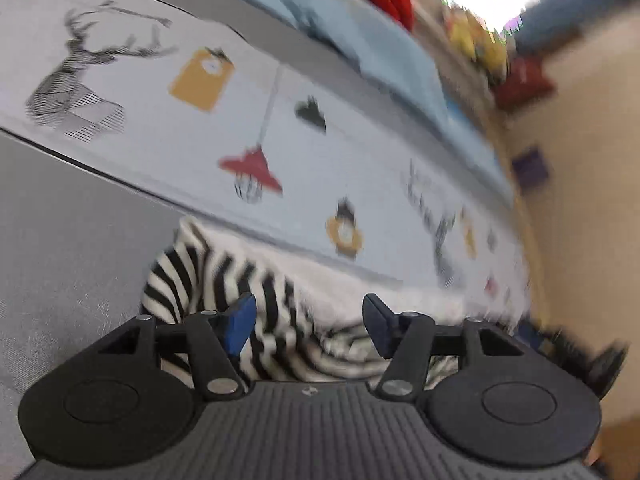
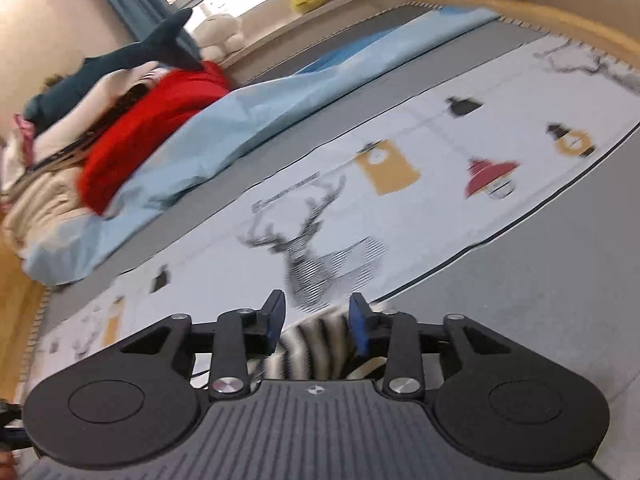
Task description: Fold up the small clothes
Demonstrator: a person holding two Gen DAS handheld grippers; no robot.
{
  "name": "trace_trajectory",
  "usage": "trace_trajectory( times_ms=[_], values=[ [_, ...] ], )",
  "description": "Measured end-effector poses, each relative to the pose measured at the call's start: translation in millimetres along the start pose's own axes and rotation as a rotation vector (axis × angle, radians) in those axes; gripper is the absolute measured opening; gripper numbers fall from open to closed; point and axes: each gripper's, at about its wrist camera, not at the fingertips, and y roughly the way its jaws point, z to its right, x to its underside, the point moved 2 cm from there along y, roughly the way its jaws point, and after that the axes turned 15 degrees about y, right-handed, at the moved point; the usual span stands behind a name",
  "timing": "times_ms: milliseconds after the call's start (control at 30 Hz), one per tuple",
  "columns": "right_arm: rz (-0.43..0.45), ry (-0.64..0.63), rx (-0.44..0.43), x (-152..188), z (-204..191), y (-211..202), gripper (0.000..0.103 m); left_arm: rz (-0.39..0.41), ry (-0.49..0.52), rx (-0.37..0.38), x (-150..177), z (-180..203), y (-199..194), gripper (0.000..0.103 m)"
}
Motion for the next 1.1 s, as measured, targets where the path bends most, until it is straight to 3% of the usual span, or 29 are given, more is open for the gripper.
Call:
trace_trajectory(
  times_ms=[133, 233, 267, 333, 433, 500, 600, 667, 767, 867, 1000, 1100],
  values=[
    [-0.153, -0.062, -0.025, 25.3, -10.5, 19.9, 0.044, -0.078, 0.005, -0.056, 9.3, 8.3, 31.3, 0.064],
    [-0.208, -0.152, 0.067, 42.9, -18.1, 38.4, 0.046, -0.103, -0.008, -0.101, 9.4, 8.7, 49.7, 0.062],
    [-0.22, -0.17, 0.098, 47.0, -18.5, 43.9, 0.046, -0.111, -0.011, -0.115, 9.4, 8.7, 54.8, 0.059],
    [-0.224, -0.178, 0.155, 50.1, -17.6, 51.4, 0.045, -0.137, -0.02, -0.165, 10.1, 7.0, 63.4, 0.035],
    [-0.214, -0.128, 0.199, 44.3, -13.9, 56.0, 0.02, -0.135, -0.004, -0.198, 7.2, 9.0, 66.0, 0.02],
    [-0.206, -0.114, 0.199, 41.3, -15.8, 57.4, 0.013, -0.106, 0.019, -0.214, 0.7, 13.1, 60.1, 0.017],
    [-0.148, -0.08, 0.115, 32.9, -27.4, 44.0, 0.011, 0.064, 0.021, -0.212, -18.3, 18.1, 32.1, 0.016],
    [-0.063, -0.062, 0.01, 20.0, -42.5, 30.6, 0.011, 0.202, -0.028, -0.155, -29.7, 16.8, 15.1, 0.016],
    [0.056, -0.036, -0.067, 4.8, -56.6, 24.7, 0.011, 0.299, -0.01, -0.163, -41.2, 23.7, 12.6, 0.016],
    [0.098, 0.018, -0.06, -2.1, -58.2, 38.8, 0.01, 0.313, -0.014, -0.18, -51.4, 26.1, 27.6, 0.016],
    [0.107, 0.059, -0.013, -2.7, -55.1, 64.7, 0.011, 0.268, -0.108, -0.2, -57.8, 10.6, 52.0, 0.017],
    [0.087, 0.07, 0.025, -1.1, -48.5, 86.6, 0.016, 0.193, -0.183, -0.185, -56.2, -6.1, 67.1, 0.031]
  ],
)
